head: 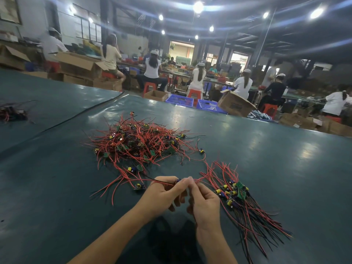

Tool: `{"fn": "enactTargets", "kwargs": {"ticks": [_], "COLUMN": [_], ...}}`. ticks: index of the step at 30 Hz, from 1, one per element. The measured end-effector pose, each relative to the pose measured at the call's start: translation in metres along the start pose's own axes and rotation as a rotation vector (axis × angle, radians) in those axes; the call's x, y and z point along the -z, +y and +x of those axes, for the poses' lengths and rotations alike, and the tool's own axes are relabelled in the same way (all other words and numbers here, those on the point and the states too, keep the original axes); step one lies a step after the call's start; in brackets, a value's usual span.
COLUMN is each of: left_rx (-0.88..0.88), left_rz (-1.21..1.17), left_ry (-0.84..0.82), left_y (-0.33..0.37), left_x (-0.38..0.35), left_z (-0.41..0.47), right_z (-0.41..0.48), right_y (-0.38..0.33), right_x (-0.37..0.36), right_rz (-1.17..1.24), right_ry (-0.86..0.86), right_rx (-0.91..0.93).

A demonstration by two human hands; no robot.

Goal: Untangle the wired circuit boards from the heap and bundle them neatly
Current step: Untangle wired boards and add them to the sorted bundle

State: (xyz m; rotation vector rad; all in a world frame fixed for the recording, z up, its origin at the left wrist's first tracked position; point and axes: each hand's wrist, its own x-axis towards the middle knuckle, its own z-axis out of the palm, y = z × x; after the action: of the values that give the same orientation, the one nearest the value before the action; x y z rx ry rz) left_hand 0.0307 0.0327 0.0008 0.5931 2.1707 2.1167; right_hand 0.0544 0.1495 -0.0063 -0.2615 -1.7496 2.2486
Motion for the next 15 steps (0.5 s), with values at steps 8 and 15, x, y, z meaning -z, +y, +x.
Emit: {"fn": "enactTargets", "kwargs": {"ticks": [8, 15], "left_rx": [-0.006, -0.035], "left_rz": [0.021, 0.049], "left_ry": [-0.054, -0.101], "left_y": [0.008, 0.007], "left_x": [0.002, 0.003], "left_z": [-0.002, -0.004], "right_z": [0.015, 0.024], "right_y": [-0.016, -0.017], "right_x": [0.024, 0.042], "right_rz": [0.151, 0.259], "right_ry": [0.312, 0.438], "right_rx": [0.014, 0.052]}}
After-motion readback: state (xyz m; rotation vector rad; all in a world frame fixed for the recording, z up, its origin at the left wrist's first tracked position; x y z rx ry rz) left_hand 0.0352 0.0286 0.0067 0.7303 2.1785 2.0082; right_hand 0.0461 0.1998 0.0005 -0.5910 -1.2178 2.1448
